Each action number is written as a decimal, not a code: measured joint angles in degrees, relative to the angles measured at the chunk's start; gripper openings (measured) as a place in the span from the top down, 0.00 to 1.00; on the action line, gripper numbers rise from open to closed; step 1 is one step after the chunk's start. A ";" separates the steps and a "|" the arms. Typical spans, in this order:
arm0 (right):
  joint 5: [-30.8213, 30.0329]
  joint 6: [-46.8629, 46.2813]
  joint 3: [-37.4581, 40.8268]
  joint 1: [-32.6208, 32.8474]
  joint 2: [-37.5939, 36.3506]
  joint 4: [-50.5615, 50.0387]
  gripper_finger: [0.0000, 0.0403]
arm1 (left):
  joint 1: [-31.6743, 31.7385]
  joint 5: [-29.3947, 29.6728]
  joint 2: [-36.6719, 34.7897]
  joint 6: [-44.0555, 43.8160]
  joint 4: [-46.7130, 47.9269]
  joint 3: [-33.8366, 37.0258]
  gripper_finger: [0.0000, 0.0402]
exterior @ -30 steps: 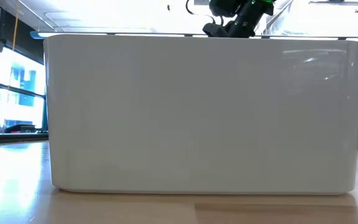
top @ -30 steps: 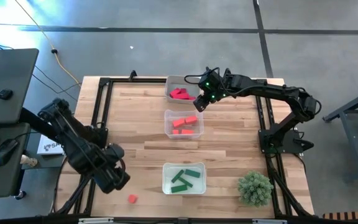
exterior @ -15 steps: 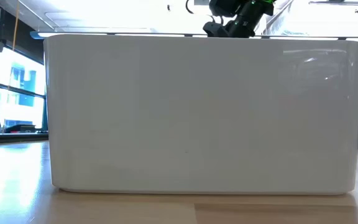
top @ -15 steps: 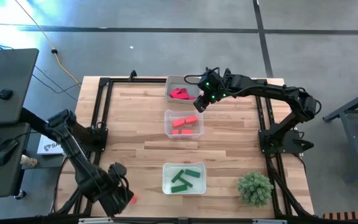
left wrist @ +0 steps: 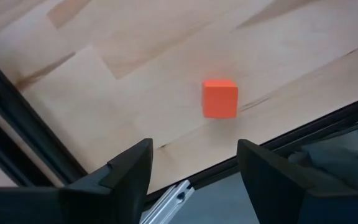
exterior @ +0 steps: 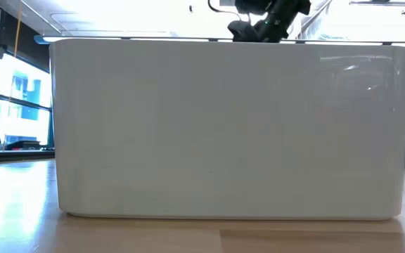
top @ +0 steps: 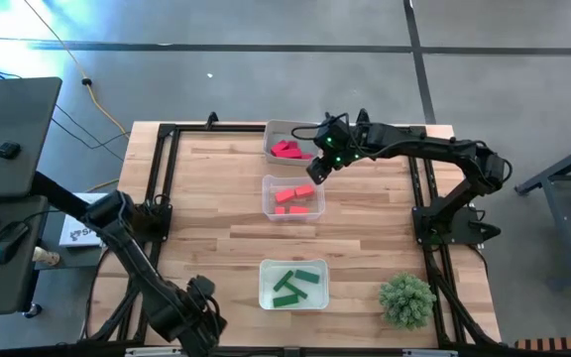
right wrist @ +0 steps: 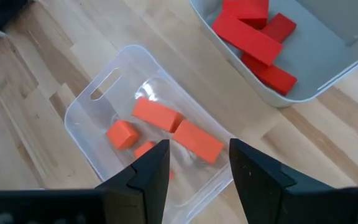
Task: Sort & place blocks by color
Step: Put the orange block into the transparent bin
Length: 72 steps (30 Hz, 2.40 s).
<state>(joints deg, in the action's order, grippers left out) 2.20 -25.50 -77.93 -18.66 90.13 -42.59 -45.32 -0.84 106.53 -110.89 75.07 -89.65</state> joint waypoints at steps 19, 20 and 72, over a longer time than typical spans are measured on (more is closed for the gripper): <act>-0.15 -5.55 0.00 6.25 0.02 -0.02 0.61 | 0.28 0.20 2.34 1.59 -15.91 10.23 0.45; -0.16 -5.57 0.00 6.38 0.02 -0.07 0.61 | 0.28 0.11 2.33 1.60 -16.99 11.08 0.45; -0.11 -2.87 0.00 6.37 0.02 0.34 0.61 | 11.58 6.65 -3.92 16.35 -31.05 23.30 0.72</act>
<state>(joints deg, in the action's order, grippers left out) 2.09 -28.36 -77.93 -12.29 90.15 -42.25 -33.74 5.81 102.61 -94.54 44.02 -66.35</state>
